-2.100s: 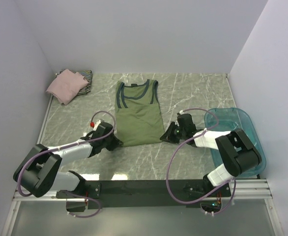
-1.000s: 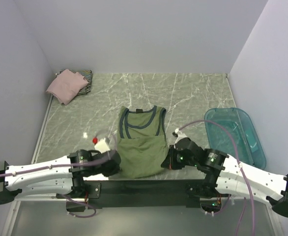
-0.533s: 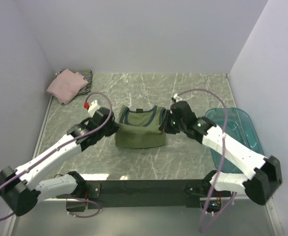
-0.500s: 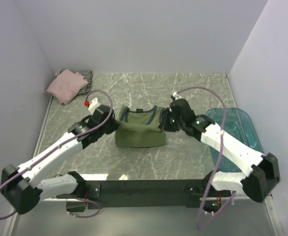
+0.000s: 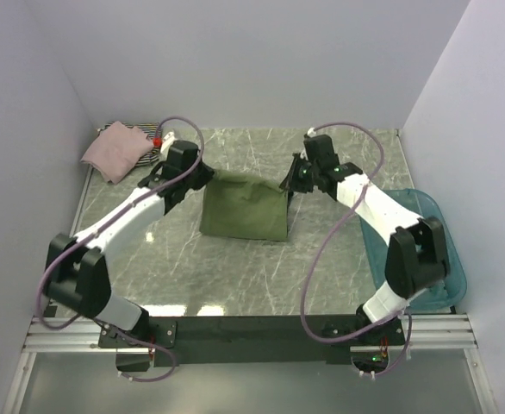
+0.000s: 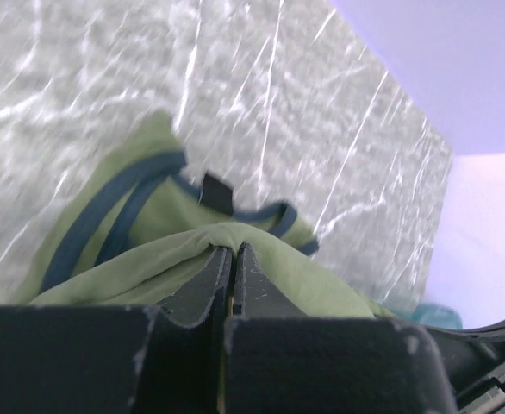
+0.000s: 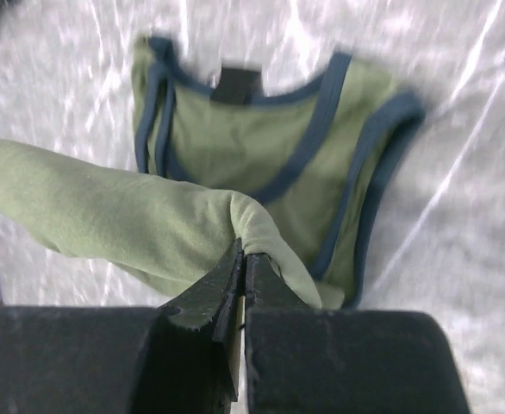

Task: Fold and stack the tank tops
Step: Fold the tank top, then neatly place the folded tank top to the corner

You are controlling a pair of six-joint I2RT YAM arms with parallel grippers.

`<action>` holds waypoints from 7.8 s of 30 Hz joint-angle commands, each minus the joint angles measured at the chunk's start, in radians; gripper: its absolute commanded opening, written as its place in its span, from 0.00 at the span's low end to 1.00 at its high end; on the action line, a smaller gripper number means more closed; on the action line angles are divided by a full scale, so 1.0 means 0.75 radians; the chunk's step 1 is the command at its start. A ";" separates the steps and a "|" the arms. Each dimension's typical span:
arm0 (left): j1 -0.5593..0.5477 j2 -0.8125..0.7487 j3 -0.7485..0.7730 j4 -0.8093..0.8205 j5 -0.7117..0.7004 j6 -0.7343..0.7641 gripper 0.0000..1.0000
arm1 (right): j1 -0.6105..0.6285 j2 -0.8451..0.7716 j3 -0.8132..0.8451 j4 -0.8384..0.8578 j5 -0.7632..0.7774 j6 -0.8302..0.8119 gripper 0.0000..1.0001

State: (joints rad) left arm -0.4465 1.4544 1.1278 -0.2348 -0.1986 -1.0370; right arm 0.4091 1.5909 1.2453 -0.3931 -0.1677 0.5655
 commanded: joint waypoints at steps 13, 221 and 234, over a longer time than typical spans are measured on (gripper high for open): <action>0.186 0.728 0.613 0.256 0.332 0.143 0.46 | -0.177 0.537 0.460 0.105 -0.086 0.023 0.16; 0.958 0.706 1.217 -0.348 -0.050 0.644 0.66 | 0.142 -0.321 -0.472 0.027 -0.044 -0.102 0.57; 0.533 0.197 0.534 -0.047 0.185 0.436 0.65 | 0.140 -0.515 -0.515 0.074 0.101 -0.079 0.58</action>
State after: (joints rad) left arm 0.0483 1.7672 1.6924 -0.3912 -0.1265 -0.6338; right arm 0.5083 1.2842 0.8654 -0.3794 -0.1459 0.5041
